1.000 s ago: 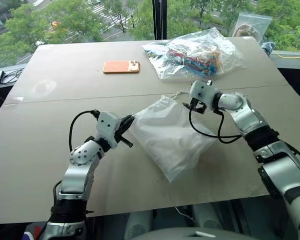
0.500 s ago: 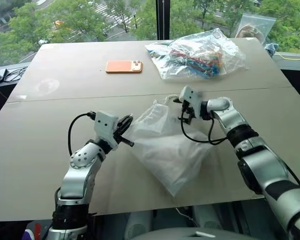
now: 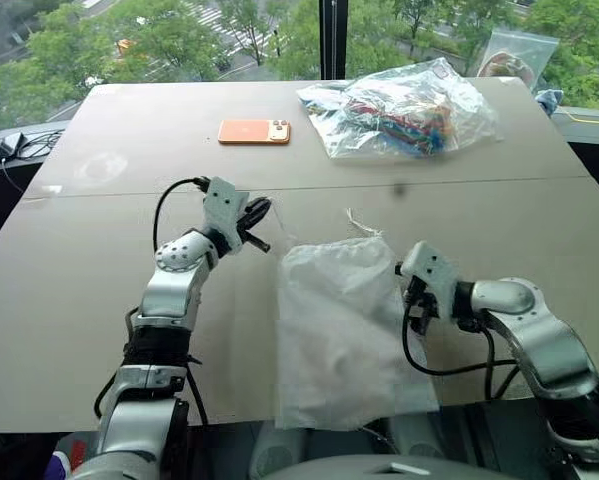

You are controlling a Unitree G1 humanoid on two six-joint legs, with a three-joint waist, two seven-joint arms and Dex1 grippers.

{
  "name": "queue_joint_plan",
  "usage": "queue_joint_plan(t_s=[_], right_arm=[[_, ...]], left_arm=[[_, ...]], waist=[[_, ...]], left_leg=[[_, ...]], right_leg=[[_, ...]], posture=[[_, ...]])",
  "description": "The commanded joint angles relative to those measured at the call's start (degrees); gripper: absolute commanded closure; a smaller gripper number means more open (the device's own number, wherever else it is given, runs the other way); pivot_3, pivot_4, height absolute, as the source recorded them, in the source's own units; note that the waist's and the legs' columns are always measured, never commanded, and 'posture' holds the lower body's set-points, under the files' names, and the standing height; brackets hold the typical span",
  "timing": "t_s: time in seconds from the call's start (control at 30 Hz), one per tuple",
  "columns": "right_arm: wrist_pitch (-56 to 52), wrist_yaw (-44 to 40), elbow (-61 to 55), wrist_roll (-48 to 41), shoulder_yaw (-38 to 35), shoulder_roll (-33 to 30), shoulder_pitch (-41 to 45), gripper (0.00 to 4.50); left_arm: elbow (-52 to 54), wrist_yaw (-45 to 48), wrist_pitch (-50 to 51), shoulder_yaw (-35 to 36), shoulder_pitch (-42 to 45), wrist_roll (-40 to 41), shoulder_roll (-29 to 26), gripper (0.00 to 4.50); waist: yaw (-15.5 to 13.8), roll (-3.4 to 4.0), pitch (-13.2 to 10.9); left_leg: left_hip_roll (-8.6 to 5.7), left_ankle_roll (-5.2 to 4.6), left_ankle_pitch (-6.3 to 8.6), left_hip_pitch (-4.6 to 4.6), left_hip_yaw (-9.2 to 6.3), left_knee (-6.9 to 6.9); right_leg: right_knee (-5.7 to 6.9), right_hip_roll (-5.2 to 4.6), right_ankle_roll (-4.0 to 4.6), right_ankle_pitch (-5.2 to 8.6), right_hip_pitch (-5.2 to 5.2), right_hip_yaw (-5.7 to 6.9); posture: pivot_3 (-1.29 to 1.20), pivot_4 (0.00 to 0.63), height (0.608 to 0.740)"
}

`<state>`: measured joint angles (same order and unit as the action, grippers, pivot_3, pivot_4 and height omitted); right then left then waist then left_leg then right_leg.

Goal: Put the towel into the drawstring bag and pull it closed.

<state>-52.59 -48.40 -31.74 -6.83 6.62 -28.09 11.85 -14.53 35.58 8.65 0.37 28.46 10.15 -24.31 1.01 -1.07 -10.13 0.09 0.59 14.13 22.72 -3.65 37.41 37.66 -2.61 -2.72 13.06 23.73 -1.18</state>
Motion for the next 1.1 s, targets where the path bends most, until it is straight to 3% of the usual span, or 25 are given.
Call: queue_joint_plan(t_s=[0.03, 0.2, 0.47, 0.53, 0.67, 0.87, 1.07, 1.1], right_arm=[[-8.7, 5.8, -0.1, -4.2, -12.0, 2.1, 6.6, 0.02], [-16.9, 7.6, 8.5, -12.0, -21.0, 4.9, 19.2, 0.02], [-17.1, 9.2, 28.2, -12.0, -9.1, 3.8, 33.1, 0.02], [-14.0, 8.5, 31.2, -9.5, -2.6, 2.4, 33.3, 0.02], [-11.2, 7.8, 33.3, -8.8, 2.6, 2.4, 32.8, 0.02], [-8.8, 5.5, 29.4, -4.9, 14.8, -3.1, 28.3, 0.02], [-9.2, 1.9, 30.2, -5.0, 17.5, -7.5, 27.3, 0.02], [-9.2, 1.2, 30.2, -4.8, 18.0, -8.3, 27.5, 0.54]], left_arm=[[1.4, 2.9, -2.4, -2.1, 0.9, 0.1, 1.2, 4.50], [4.1, 5.6, -3.4, -5.3, -1.3, -0.2, 2.8, 4.50], [8.8, 3.9, -3.2, -6.7, -6.4, -1.0, 5.2, 4.50], [9.3, 2.7, -3.4, -6.6, -7.2, -1.2, 6.0, 4.50], [10.3, 0.4, -3.3, -6.3, -8.6, -1.7, 7.1, 4.50], [11.6, -1.8, -3.1, -6.1, -10.5, -1.8, 7.7, 4.50], [10.9, -2.3, -3.3, -6.0, -9.9, -1.9, 7.8, 4.50], [10.7, -2.3, -3.3, -5.9, -9.8, -1.8, 7.8, 4.50]], waist=[[0.4, -0.01, 0.0], [0.9, 0.01, 0.0], [1.2, 0.02, 0.0], [1.2, 0.02, 0.0], [1.1, 0.02, 0.0], [1.0, 0.04, 0.0], [0.4, 0.00, 0.0], [0.0, 0.00, 0.0]], left_leg=[[0.01, 0.00, 0.00, -0.03, 0.03, 0.01], [0.08, -0.01, 0.00, -0.12, -0.06, 0.00], [0.05, -0.02, 0.00, -0.07, 0.02, -0.03], [0.05, -0.02, 0.00, -0.07, 0.03, -0.03], [0.03, -0.02, 0.00, -0.02, 0.03, -0.03], [0.03, -0.02, 0.00, 0.00, -0.01, -0.03], [0.02, -0.02, 0.00, -0.05, -0.07, 0.00], [0.02, -0.02, 0.00, -0.05, -0.07, 0.00]], right_leg=[[0.02, 0.01, 0.00, 0.00, 0.00, -0.02], [0.16, 0.15, 0.03, 0.01, 0.00, -0.05], [0.09, 0.08, 0.03, 0.00, 0.02, -0.10], [0.10, 0.08, 0.03, 0.00, 0.02, -0.11], [0.05, 0.04, 0.02, 0.00, 0.03, -0.09], [0.04, 0.03, 0.02, 0.00, 0.04, -0.05], [0.05, 0.03, 0.01, 0.01, -0.03, 0.02], [0.04, 0.03, 0.01, 0.01, -0.03, 0.02]], posture=[[0.00, 0.150, 0.740], [0.00, 0.150, 0.740], [0.00, 0.150, 0.740], [0.00, 0.150, 0.740], [0.00, 0.150, 0.740], [0.00, 0.150, 0.740], [0.00, 0.150, 0.740], [0.00, 0.150, 0.740]])
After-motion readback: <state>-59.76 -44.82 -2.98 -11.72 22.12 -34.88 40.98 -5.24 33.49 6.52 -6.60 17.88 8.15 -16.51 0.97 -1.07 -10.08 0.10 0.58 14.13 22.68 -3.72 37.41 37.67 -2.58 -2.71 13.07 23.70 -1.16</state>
